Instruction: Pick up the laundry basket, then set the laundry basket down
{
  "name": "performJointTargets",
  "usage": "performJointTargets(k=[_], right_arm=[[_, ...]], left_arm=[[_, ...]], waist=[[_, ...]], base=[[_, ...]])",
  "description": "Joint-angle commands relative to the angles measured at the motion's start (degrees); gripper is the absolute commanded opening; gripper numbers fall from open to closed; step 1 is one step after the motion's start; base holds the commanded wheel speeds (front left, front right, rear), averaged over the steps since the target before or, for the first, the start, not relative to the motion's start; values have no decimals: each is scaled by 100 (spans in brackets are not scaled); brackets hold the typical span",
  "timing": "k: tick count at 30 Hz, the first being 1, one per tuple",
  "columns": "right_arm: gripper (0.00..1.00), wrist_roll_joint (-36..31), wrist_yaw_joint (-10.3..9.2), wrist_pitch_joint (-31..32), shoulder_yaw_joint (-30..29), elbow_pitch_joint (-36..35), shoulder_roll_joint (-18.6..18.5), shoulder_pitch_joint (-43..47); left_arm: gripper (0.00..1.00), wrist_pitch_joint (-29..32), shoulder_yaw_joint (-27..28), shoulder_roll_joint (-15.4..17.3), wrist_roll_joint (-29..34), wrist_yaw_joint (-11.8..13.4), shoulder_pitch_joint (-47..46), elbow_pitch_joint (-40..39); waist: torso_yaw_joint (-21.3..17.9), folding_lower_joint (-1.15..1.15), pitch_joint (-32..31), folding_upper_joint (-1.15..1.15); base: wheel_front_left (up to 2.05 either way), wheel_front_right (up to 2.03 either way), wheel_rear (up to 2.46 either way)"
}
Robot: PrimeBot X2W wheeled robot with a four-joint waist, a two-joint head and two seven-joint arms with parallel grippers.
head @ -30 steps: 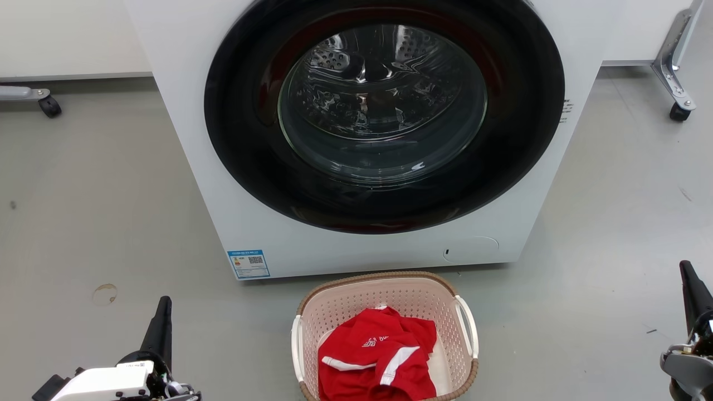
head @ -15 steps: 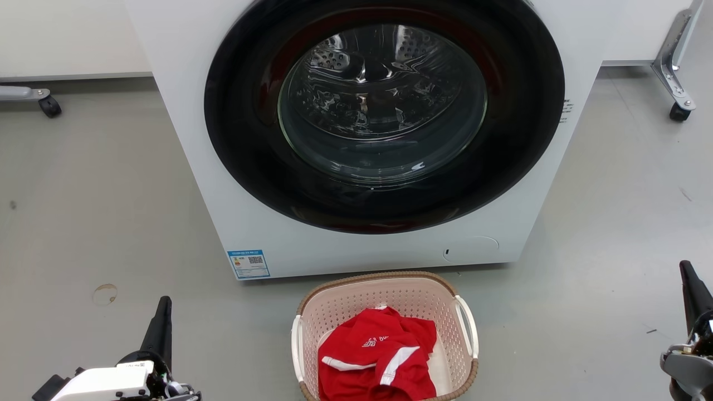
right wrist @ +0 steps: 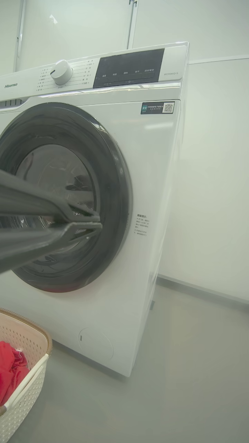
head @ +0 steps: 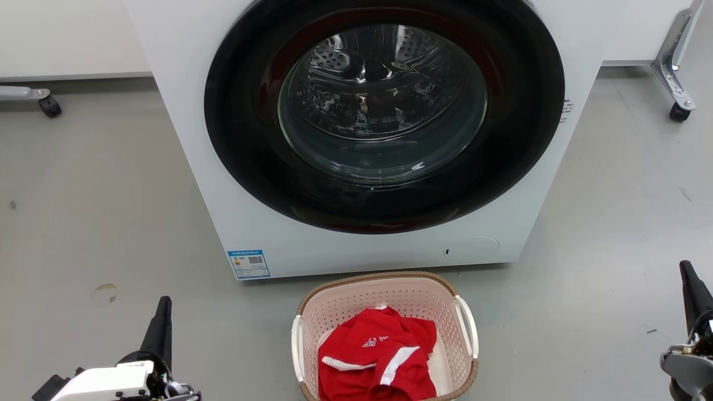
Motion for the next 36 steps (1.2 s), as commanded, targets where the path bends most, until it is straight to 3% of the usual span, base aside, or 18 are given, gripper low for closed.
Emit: performJointTargets(k=[1, 9, 10, 17, 21, 26, 36], right_arm=[[0, -3, 28, 43, 103, -152, -141, -278], [0, -3, 28, 43, 103, -152, -141, -278], [100, 0, 0, 0, 0, 2, 1, 1], [100, -26, -6, -32, 57, 158, 171, 159], [100, -68, -5, -84, 113, 120, 161, 143], [100, -118, -3, -150, 188, 71, 146, 130], [100, -214, -1, -284, 346, -21, 99, 100]], left_arm=[[0, 35, 172, 68, 19, -62, -296, -131], [0, 35, 172, 68, 19, -62, -296, -131], [100, 0, -1, 0, 0, 0, 0, 1], [100, -51, -26, -69, 1, 7, 168, 183], [100, -118, -57, -65, 4, 5, 175, 147], [100, -203, -92, -59, 9, 2, 191, 100], [100, -372, -171, -48, 24, -3, 199, 17]], waist=[[0, 0, 0, 0], [0, 0, 0, 0], [0, 0, 0, 0], [1, 1, 0, 0], [4, 13, -13, 0], [8, 1, -5, 0], [25, 0, -11, 0]], base=[[0, 0, 0], [0, 0, 0], [0, 0, 0], [0, 0, 0], [0, 0, 0], [0, 0, 0], [0, 0, 0]])
